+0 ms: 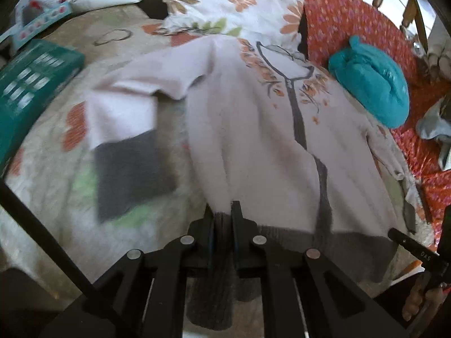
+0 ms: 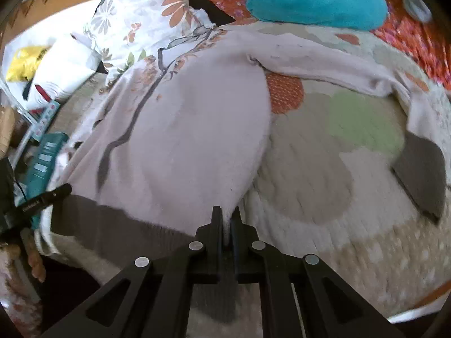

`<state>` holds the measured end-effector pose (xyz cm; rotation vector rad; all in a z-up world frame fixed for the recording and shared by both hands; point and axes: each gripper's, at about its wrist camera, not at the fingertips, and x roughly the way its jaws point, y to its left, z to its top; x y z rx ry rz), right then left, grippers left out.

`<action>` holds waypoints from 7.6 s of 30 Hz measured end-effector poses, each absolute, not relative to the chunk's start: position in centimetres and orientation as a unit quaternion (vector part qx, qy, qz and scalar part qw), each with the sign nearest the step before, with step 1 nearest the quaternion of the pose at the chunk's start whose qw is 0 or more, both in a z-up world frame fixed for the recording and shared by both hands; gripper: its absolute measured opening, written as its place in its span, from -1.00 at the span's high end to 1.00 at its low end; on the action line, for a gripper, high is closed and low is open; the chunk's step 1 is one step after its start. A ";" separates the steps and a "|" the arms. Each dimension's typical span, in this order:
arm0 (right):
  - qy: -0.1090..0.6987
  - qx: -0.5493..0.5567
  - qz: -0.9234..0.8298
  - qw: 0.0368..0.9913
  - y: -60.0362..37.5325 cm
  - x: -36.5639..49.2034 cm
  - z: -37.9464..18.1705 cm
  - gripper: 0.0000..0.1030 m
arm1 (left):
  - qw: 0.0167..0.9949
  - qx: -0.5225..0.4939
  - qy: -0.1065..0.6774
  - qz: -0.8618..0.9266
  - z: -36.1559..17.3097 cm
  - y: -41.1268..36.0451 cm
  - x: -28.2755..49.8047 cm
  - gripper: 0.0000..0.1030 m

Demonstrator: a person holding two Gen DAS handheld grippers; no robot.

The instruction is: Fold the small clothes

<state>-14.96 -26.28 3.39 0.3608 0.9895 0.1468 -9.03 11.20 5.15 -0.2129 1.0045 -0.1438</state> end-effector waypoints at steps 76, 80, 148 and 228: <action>0.496 0.078 0.162 0.849 1.4 15.7 4.1 0.96 | 0.891 -0.270 0.352 0.090 9.7 30.0 -2.9 -0.26; 0.504 0.050 0.162 0.847 3.7 16.7 2.8 0.95 | 0.888 -0.282 0.347 0.105 9.7 31.2 -3.4 -0.27; 0.445 0.132 -0.093 0.881 -31.1 6.0 6.6 0.72 | 0.888 -0.153 0.428 0.068 7.2 18.5 0.4 -0.28; 0.506 0.254 0.262 0.782 -25.2 -23.8 1.3 0.93 | 0.826 -0.286 0.475 -0.103 4.0 15.3 -18.9 0.86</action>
